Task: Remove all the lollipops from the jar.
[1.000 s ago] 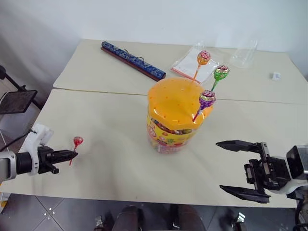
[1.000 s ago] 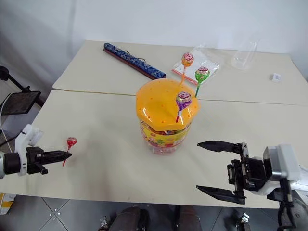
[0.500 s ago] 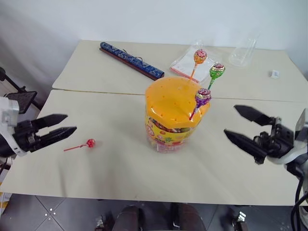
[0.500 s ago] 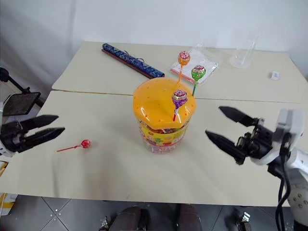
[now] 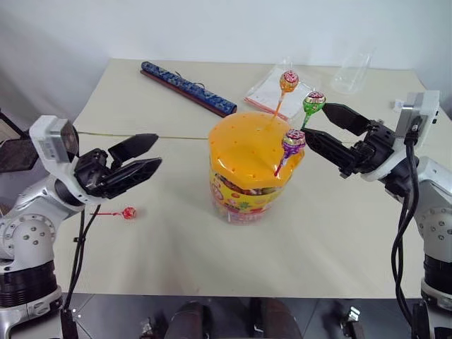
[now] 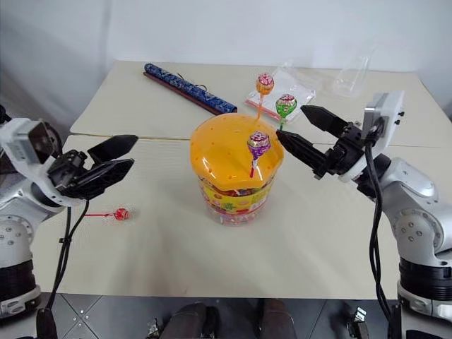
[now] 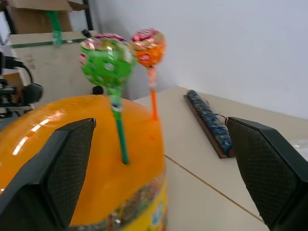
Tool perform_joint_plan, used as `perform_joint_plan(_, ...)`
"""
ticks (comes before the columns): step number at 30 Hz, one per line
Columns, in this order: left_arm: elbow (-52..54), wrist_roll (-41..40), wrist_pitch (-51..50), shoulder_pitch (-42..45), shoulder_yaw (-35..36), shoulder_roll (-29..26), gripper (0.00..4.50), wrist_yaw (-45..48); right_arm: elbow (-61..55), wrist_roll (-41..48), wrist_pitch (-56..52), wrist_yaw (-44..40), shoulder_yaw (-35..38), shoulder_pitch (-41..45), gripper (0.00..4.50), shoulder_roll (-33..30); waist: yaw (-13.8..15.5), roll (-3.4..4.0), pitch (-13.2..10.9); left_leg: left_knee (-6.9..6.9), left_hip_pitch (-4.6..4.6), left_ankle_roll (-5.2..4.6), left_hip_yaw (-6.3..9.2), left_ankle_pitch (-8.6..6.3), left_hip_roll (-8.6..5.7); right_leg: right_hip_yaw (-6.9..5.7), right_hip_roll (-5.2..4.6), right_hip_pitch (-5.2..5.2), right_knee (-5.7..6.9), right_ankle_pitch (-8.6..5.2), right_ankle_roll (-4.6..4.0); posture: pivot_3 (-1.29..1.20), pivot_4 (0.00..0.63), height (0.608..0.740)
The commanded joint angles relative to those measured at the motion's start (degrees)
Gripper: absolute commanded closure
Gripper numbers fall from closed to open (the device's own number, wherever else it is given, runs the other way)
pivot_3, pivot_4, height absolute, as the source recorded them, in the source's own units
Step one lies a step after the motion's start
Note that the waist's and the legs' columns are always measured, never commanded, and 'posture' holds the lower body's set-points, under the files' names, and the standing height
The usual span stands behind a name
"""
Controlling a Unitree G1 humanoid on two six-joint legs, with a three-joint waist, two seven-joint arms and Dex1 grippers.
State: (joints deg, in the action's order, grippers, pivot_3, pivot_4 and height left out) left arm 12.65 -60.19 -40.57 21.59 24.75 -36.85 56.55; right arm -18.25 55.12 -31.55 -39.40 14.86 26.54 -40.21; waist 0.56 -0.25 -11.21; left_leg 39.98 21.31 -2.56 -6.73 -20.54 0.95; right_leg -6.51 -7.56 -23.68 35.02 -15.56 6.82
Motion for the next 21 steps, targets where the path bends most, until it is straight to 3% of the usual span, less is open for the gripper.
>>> perform_joint_plan(1, 2.5, -2.4, 1.0, 1.4, 0.9, 0.4, 0.63, -1.7, -0.5, 0.2, -0.9, -1.0, -0.2, 1.6, 0.90, 0.1, 0.0, 0.00, 0.0, 0.01, 0.00, -0.01, 0.00, 0.00, 0.00, 0.01, -0.01, 0.00, 0.00, 0.00, 0.00, 0.00, 0.150, 0.740)
perform_joint_plan(12, -0.1, -1.8, 1.8, 3.1, -0.8, 0.3, 0.63, -0.1, -0.3, 4.5, -0.6, -5.7, 2.9, 2.9, 4.46, 2.9, -0.6, 0.00, 0.0, 0.00, 0.01, -0.04, -0.01, 0.02, 0.00, 0.01, 0.01, 0.00, -0.01, 0.01, 0.01, 0.00, 0.150, 0.740)
perform_joint_plan(17, -0.7, 0.0, 1.6, 3.8, -3.7, -2.0, 0.63, 4.9, 3.8, 9.1, -1.6, -2.2, 13.0, 3.1, 4.46, 0.9, -0.3, 0.00, 0.0, 0.00, 0.02, -0.04, 0.00, 0.02, -0.03, 0.01, 0.02, 0.00, -0.02, 0.01, 0.01, 0.00, 0.150, 0.740)
perform_joint_plan(18, -0.6, 0.8, 2.0, 3.8, -4.6, -2.7, 0.63, 6.4, 5.0, 8.6, -3.7, -2.2, 14.3, 2.0, 4.46, -1.8, -0.3, 0.01, 0.0, 0.00, 0.02, -0.04, 0.00, 0.02, -0.04, 0.02, 0.01, 0.01, -0.03, 0.01, 0.02, 0.00, 0.150, 0.740)
perform_joint_plan(21, -0.3, 3.2, 3.4, 3.3, -6.7, -4.8, 0.63, 10.6, 8.4, -4.3, -4.2, -7.7, 13.7, -7.1, 4.46, -15.1, 0.3, 0.01, 0.0, -0.03, 0.04, -0.09, -0.01, -0.01, -0.07, 0.03, 0.00, 0.01, -0.10, 0.01, 0.02, 0.00, 0.150, 0.740)
